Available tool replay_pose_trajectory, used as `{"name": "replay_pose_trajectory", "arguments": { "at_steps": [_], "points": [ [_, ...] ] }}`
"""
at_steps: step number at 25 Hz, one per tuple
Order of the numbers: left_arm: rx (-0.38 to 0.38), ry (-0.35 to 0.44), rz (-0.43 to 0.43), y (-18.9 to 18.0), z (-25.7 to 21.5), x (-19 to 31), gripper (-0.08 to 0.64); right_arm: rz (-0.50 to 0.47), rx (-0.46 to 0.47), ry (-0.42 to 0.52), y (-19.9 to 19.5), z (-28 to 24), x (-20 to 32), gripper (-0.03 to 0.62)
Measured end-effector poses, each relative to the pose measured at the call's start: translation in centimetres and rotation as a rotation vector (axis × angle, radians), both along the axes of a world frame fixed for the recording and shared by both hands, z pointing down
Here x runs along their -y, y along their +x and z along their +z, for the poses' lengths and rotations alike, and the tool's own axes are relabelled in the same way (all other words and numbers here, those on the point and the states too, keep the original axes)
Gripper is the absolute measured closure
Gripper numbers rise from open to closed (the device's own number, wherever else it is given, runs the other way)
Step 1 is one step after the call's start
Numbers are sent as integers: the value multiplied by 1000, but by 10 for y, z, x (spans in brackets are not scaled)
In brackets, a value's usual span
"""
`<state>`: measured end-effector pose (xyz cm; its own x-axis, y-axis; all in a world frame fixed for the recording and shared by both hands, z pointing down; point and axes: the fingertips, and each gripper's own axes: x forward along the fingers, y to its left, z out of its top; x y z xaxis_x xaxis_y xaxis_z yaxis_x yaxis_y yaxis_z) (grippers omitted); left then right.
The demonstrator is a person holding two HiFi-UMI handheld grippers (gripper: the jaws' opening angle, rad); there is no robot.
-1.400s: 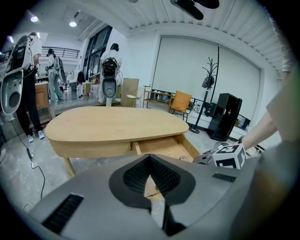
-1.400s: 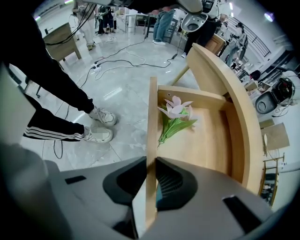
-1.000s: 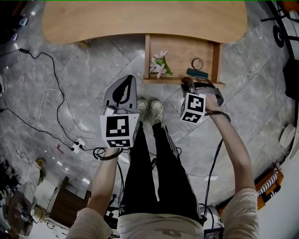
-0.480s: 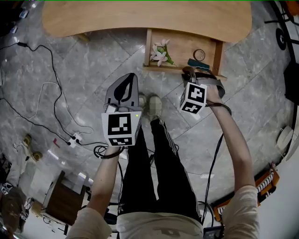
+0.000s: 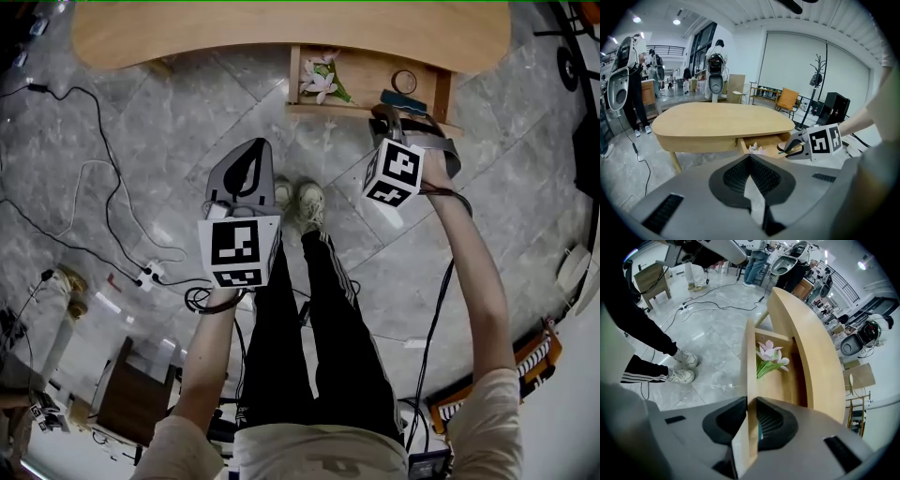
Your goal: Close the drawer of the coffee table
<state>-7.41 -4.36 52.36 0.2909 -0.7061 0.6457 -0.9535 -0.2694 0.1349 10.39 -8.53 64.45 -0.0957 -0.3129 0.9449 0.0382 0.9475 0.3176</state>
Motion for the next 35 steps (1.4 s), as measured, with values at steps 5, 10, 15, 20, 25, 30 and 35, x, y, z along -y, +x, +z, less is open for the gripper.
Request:
{"name": "replay_pose_trajectory", "arguments": {
  "at_steps": [5,10,15,20,25,30,35],
  "points": [
    [9,11,3,2,2,15,552,79,9,91,3,-1,32,511],
    [14,2,-12,-1,8,24,552,243,73,179,3,-9,72,432],
    [23,-18,-8,-2,15,17,552,472,146,263,9,-13,88,411],
    [31,-28,-12,-4,22,19,552,822,281,323,19,-12,89,393],
    [42,-20,1,-6,22,23,552,1119,381,348,26,-13,84,394],
    [36,-29,-10,-8,25,20,552,1224,431,342,23,-11,80,410],
    [28,-35,12,-1,29,20,552,1283,483,340,22,-10,78,458]
  ]
}}
